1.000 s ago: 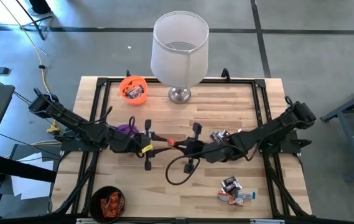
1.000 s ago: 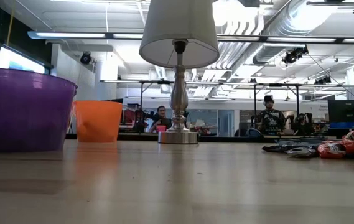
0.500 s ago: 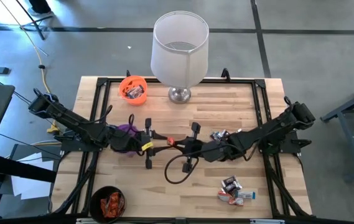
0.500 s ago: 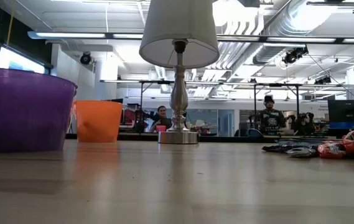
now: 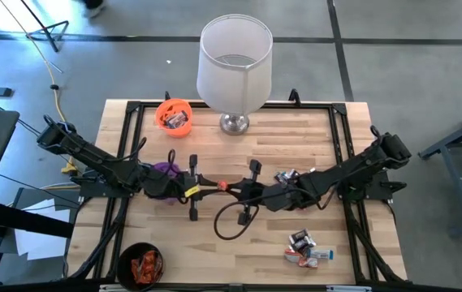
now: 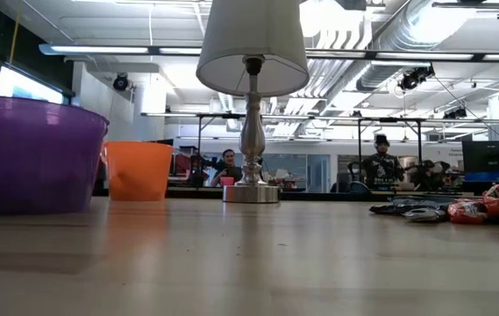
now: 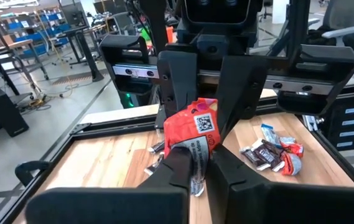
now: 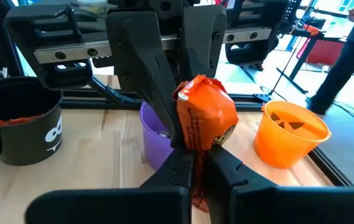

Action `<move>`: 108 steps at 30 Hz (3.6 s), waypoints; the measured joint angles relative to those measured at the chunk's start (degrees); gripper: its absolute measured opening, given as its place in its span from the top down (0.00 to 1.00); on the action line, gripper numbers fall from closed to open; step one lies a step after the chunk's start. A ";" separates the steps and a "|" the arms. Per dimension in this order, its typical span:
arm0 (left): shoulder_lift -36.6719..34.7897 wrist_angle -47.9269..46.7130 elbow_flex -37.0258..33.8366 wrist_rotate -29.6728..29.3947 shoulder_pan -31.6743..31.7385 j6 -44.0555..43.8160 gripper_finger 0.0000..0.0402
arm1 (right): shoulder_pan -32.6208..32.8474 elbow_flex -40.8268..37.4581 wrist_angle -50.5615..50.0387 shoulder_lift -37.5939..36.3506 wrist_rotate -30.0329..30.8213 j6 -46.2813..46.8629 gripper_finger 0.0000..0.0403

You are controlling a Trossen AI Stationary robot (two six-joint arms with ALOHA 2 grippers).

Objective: Sort candy
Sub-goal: Put the orange chocolate into the black bucket

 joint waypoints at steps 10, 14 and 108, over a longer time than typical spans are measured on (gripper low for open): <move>0.10 -2.22 0.07 -0.08 0.01 -1.67 1.00 | -0.68 0.04 -2.83 0.07 -2.89 3.26 0.95; 0.17 -2.59 0.07 -0.49 -0.20 -1.64 1.00 | -1.14 0.09 -4.29 0.04 -3.83 5.00 0.92; -0.60 -49.91 6.80 4.31 -32.95 -98.93 0.80 | -0.59 -0.02 -57.86 -7.91 -7.34 46.19 0.47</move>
